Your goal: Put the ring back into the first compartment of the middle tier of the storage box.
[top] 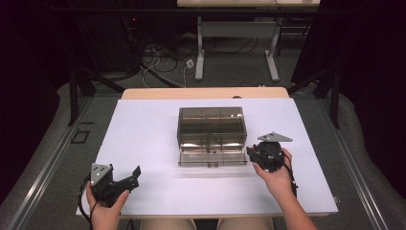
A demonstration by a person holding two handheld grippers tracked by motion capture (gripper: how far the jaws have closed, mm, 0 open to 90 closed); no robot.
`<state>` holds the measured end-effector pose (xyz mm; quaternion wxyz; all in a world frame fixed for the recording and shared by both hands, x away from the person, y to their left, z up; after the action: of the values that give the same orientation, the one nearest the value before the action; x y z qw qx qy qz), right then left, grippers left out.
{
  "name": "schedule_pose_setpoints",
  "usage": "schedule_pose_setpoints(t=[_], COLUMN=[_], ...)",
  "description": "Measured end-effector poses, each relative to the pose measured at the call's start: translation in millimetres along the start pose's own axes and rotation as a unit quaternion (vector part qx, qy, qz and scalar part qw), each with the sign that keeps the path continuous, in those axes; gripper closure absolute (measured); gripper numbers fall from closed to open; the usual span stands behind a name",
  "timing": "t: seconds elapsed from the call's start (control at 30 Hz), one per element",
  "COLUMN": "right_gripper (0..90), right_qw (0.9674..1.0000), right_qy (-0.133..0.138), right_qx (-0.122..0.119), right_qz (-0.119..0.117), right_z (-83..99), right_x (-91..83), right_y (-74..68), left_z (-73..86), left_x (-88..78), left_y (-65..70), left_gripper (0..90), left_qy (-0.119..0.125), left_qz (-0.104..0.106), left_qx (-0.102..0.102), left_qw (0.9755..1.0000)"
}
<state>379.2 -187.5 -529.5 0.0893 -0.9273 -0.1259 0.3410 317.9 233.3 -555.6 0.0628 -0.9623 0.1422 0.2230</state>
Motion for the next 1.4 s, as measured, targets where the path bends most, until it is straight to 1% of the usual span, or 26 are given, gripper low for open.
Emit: schedule_pose_setpoints(t=[0.03, 0.1, 0.13, 0.27, 0.3, 0.33, 0.37, 0.4, 0.43, 0.53, 0.57, 0.6, 0.67, 0.73, 0.77, 0.8, 0.93, 0.97, 1.0, 1.07, 1.13, 1.23, 1.33, 1.4], right_gripper=[69.0, 69.0, 69.0, 69.0, 69.0, 69.0, 69.0, 69.0, 69.0, 69.0, 69.0, 69.0, 69.0, 69.0, 69.0, 69.1, 69.1, 69.0, 69.0, 69.0, 69.0, 69.1, 69.1, 69.1], right_qw=[1.0000, 1.0000, 1.0000, 0.9999, 0.9999, 0.9998, 0.9998, 0.9998, 0.9998, 0.9996, 0.9994, 0.9994, 0.9993, 0.9991, 0.9991, 0.9989, 0.9985, 0.9983, 0.9983, 0.9982, 0.9980, 0.9978, 0.9971, 0.9969], right_qy=[0.001, 0.001, 0.001, 0.004, 0.004, 0.003, 0.003, 0.004, 0.004, 0.004, 0.004, 0.003, 0.003, 0.002, 0.002, 0.002, 0.000, 0.001, 0.001, 0.001, 0.001, 0.001, 0.003, 0.001], right_qx=[-0.004, -0.004, 0.000, -0.005, -0.005, -0.004, -0.004, -0.009, -0.008, -0.015, -0.019, -0.017, -0.022, -0.027, -0.027, -0.029, -0.035, -0.037, -0.037, -0.035, -0.035, -0.031, -0.038, -0.038], right_qz=[-0.001, -0.004, -0.007, -0.012, -0.012, -0.017, -0.017, -0.017, -0.018, -0.023, -0.028, -0.029, -0.030, -0.034, -0.034, -0.037, -0.042, -0.045, -0.045, -0.049, -0.052, -0.059, -0.066, -0.069], right_z=[0.0, 0.0, -0.2, -1.7, -1.7, -2.1, -2.1, -2.7, -2.9, -4.0, -4.7, -4.8, -5.2, -6.1, -6.1, -6.9, -7.5, -8.3, -8.3, -8.9, -9.5, -10.6, -12.7, -13.7], right_x=[0.0, 0.1, 0.2, 0.2, 0.2, -0.2, -0.2, 0.0, 0.1, 0.7, 1.0, 1.4, 1.8, 2.5, 2.5, 2.9, 3.5, 4.0, 4.0, 5.4, 5.8, 6.4, 7.5, 7.6], right_y=[-2.0, -3.4, -6.5, -12.1, -12.1, -16.5, -16.5, -17.8, -20.2, -26.5, -31.1, -33.7, -35.7, -42.3, -42.3, -46.9, -53.8, -57.8, -57.8, -63.4, -65.0, -71.9, -80.5, -84.6], left_z=[0.0, 0.1, 0.1, -0.1, -0.1, 0.0, 0.0, 0.0, 0.2, 0.0, 0.0, 0.0, 0.0, 0.1, 0.2, 0.2, 0.1, 0.2, 0.3, 0.2, 0.1, 0.1, 0.1, 0.3], left_x=[0.0, -0.1, 0.0, 0.1, 0.1, 0.0, 0.0, 0.0, -0.5, -0.1, -0.2, -0.3, -0.4, -0.3, -0.3, -0.3, -0.3, -0.4, -0.3, -0.3, -0.4, -0.3, -0.5, -0.5], left_y=[-0.1, 0.0, 0.0, 0.2, 0.2, 0.2, 0.1, 0.0, 0.0, -0.1, -0.2, -0.2, -0.4, -0.4, -0.4, -0.5, -0.4, -0.4, -0.4, -0.4, -0.5, -0.7, -0.8, -0.9], left_gripper=[0.2, 0.2, 0.2, 0.2, 0.2, 0.2, 0.2, 0.2, 0.2, 0.2, 0.2, 0.1, 0.2, 0.2, 0.2, 0.2, 0.2, 0.2, 0.2, 0.2, 0.2, 0.2, 0.2, 0.2], left_qy=[0.000, -0.001, 0.000, 0.001, 0.001, 0.000, 0.000, 0.000, -0.002, 0.000, 0.000, 0.001, 0.000, 0.000, 0.000, -0.001, 0.000, 0.000, -0.001, -0.001, 0.000, 0.001, -0.001, -0.001], left_qz=[0.000, 0.000, 0.000, 0.000, 0.000, 0.000, 0.000, 0.000, 0.002, 0.000, 0.000, 0.001, 0.000, 0.002, 0.002, 0.001, 0.002, 0.001, 0.001, 0.001, 0.001, 0.002, 0.001, 0.002], left_qx=[-0.001, -0.001, -0.001, -0.001, -0.001, -0.001, -0.001, -0.001, 0.000, 0.000, 0.000, 0.000, 0.000, -0.001, 0.000, 0.000, 0.000, 0.000, 0.000, 0.000, 0.000, 0.000, 0.001, 0.001], left_qw=[1.0000, 1.0000, 1.0000, 1.0000, 1.0000, 1.0000, 1.0000, 1.0000, 1.0000, 1.0000, 1.0000, 1.0000, 1.0000, 1.0000, 1.0000, 1.0000, 1.0000, 1.0000, 1.0000, 1.0000, 1.0000, 1.0000, 1.0000, 1.0000])
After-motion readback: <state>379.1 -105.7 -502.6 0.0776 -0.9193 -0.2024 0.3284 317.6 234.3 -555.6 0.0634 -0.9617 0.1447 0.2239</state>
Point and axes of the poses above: each handheld gripper's, and its own axes: x roughly forward along the jaws, z roughly out of its underside, y roughly to its right, the point moved 7 cm from there along x, roughly forward along the jaws, and after that the axes turned 15 degrees about x, right-handed, at the moved point
